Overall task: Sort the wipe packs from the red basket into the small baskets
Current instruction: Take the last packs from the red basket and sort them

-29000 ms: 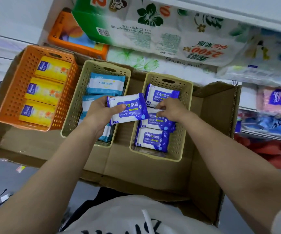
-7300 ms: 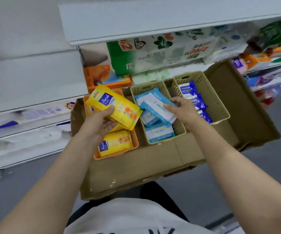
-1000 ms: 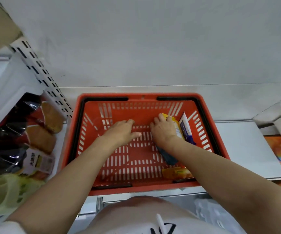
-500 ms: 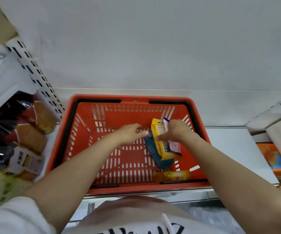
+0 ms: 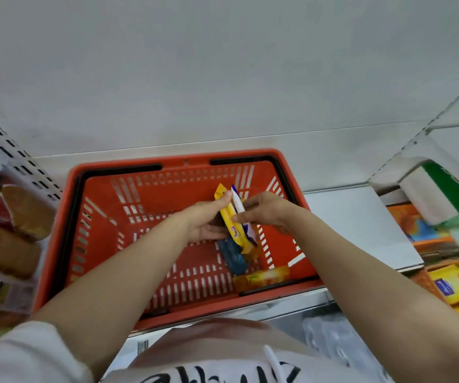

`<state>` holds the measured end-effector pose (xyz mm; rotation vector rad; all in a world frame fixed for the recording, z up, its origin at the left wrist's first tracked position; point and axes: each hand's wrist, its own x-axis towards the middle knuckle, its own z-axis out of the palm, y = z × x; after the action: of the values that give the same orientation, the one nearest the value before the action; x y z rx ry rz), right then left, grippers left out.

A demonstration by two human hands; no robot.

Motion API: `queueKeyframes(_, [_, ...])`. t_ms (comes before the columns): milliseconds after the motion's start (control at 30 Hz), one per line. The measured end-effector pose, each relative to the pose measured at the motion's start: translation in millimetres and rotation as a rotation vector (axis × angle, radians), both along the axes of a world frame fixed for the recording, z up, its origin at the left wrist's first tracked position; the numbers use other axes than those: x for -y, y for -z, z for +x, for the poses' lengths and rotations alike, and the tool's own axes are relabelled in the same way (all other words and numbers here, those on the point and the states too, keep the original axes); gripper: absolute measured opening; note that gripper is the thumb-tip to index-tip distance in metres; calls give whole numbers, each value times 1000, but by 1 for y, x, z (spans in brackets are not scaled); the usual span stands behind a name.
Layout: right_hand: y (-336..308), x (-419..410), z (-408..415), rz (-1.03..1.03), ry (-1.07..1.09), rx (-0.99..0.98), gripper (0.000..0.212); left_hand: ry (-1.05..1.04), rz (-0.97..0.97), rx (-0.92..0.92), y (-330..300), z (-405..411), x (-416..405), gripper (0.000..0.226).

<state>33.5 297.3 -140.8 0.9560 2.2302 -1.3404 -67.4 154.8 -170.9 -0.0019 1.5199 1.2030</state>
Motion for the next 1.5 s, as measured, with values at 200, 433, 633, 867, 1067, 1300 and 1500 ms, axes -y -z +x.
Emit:
queueKeyframes(200, [1, 3, -2, -316, 300, -36, 40, -49, -81, -77, -2, -14, 24, 33])
queueKeyframes(433, [7, 12, -4, -382, 547, -64, 35, -155, -138, -278, -7, -39, 62, 19])
queueKeyframes(633, [-8, 29, 7, -475, 632, -258, 43, -193, 16, -321, -23, -38, 62, 26])
queueKeyframes(867, [-38, 44, 43, -363, 695, -482, 36, -259, 196, -166, -53, -16, 50, 32])
queueKeyframes(1067, [-71, 32, 103, -369, 811, -576, 47, -237, 330, -280, -99, 38, 27, 34])
queueKeyframes(1300, [-87, -4, 262, -397, 932, -876, 35, -168, 451, -355, -131, 175, -26, 24])
queueKeyframes(1500, [-67, -21, 443, -365, 1062, -913, 28, -13, 441, -299, -97, 351, -77, 26])
